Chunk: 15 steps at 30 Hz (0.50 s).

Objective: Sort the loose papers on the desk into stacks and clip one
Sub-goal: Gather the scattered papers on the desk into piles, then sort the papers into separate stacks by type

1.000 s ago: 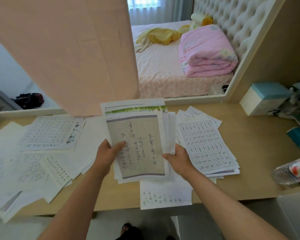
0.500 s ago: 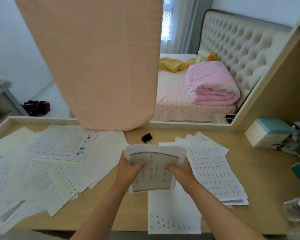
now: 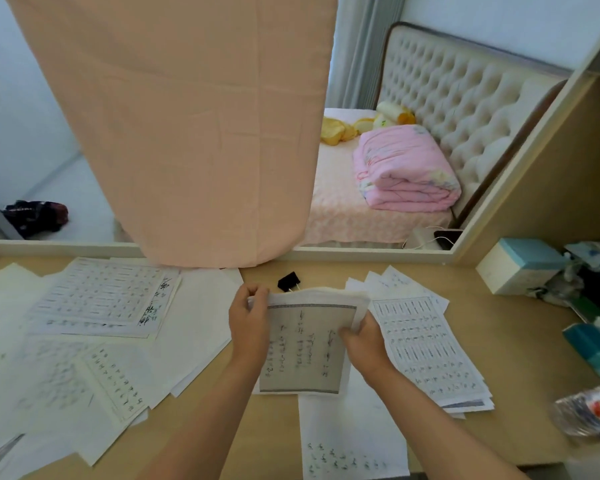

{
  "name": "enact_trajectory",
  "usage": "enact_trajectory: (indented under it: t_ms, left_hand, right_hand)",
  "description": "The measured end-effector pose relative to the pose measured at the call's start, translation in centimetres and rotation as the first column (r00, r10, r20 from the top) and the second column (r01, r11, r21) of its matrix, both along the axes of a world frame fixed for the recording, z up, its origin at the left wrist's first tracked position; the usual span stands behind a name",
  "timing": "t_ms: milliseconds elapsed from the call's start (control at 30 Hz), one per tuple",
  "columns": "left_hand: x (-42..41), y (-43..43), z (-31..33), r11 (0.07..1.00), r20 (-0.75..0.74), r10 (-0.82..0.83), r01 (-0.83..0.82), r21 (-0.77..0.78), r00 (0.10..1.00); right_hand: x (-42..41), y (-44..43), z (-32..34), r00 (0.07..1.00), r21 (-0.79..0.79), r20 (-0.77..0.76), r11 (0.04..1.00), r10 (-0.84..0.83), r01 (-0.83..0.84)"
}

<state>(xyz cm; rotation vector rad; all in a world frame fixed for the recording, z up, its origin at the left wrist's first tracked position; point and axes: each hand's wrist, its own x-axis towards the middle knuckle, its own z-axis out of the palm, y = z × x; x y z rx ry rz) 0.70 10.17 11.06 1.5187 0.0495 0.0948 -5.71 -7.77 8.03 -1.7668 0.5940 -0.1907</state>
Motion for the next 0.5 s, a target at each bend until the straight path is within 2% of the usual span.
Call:
enact_trajectory:
  t_ms: [133, 267, 333, 500]
  left_hand:
    - [1.1, 1.0, -0.4, 0.994, 0.108, -0.093, 0.086, 0.066, 0.99]
    - [1.3, 1.6, -3.9, 0.936, -0.017, -0.234, 0.23, 0.268, 0.972]
    - [1.7, 1.9, -5.9, 0.919, -0.049, -0.265, 0.268, 0.288, 0.963]
    - [4.4, 1.7, -8.4, 0.867, -0.117, -0.36, 0.378, 0.324, 0.926]
  right_hand:
    - [0.7, 0.1, -0.8, 0.996, -0.043, 0.014, 0.996, -0.084, 0.084]
    - [0.6, 0.4, -2.9, 0.996, -0.123, -0.079, 0.992, -0.036, 0.026]
    - [0.6, 0.5, -3.5, 0.995, -0.126, -0.101, 0.992, -0.02, 0.007]
    - [1.6, 0.7, -4.2, 0.983, -0.177, -0.138, 0.979, -0.124, 0.099]
